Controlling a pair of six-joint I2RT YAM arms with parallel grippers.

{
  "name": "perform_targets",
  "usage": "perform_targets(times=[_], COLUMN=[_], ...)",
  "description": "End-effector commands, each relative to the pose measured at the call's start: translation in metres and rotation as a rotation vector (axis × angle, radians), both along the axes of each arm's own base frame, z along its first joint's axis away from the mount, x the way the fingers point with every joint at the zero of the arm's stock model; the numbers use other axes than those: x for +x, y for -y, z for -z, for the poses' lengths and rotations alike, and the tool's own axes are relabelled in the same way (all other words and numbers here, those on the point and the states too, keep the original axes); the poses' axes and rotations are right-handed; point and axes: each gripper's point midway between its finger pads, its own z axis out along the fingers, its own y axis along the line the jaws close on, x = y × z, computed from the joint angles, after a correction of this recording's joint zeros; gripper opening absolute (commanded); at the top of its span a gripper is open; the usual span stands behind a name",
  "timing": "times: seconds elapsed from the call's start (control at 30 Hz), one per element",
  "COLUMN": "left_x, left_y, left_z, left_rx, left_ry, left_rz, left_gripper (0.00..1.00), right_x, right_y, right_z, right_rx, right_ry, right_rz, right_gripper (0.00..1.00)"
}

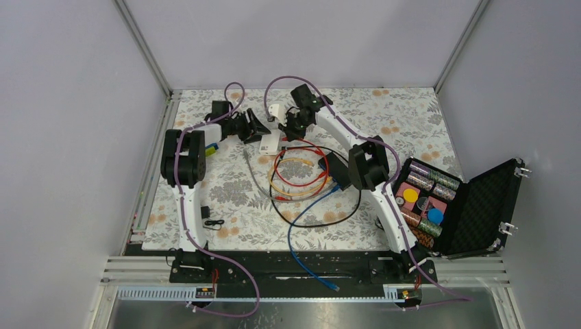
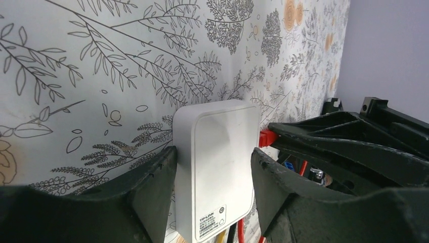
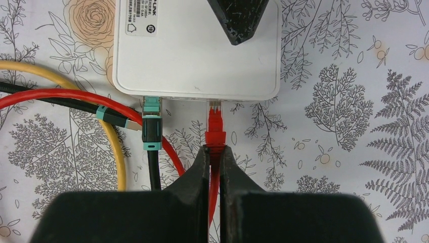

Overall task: Insert the plug into the switch port
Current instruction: Insert the connector into the switch port.

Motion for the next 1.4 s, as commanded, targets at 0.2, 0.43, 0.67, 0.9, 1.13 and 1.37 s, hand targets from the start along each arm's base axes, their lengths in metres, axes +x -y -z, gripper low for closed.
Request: perform_targets(times=[0.2, 0.43, 0.67, 0.9, 1.13, 1.37], left_x=[-0.018, -0.029, -0.031, -0.038, -0.05, -0.063], left_y=[0.028, 0.018, 0.021, 0.031, 0.054, 0.068], left_z=[-0.045, -0.048, -0.062, -0.065, -0.072, -0.076], left_rx=[-0.199, -0.151, -0.196, -0.201, -0.225, -0.241], left_ry=[0.04, 0.04, 0.056, 0.062, 0.053, 0.053], left_rz=[0.079, 0.087, 0.082, 0.109, 0.158, 0.184], left_gripper=[0.54, 0.54, 0.54, 0.51, 0.48, 0.46], right_x=[-0.01, -0.021, -0.029, -0.03, -0.023, -0.022], right_y=[-0.061, -0.067, -0.083, -0.094, -0.107, -0.116], right_z=[-0.052, -0.041, -0.055, -0.063, -0.071, -0.079], right_rx=[0.133, 0.071, 0.151, 0.22, 0.273, 0.329], right_ry=[0.085, 0.103, 0.092, 0.108, 0.132, 0.135], right_rz=[-0.045, -0.068, -0.074, -0.115, -0.091, -0.084], right_gripper=[0.0, 0.0, 0.0, 0.0, 0.0, 0.0])
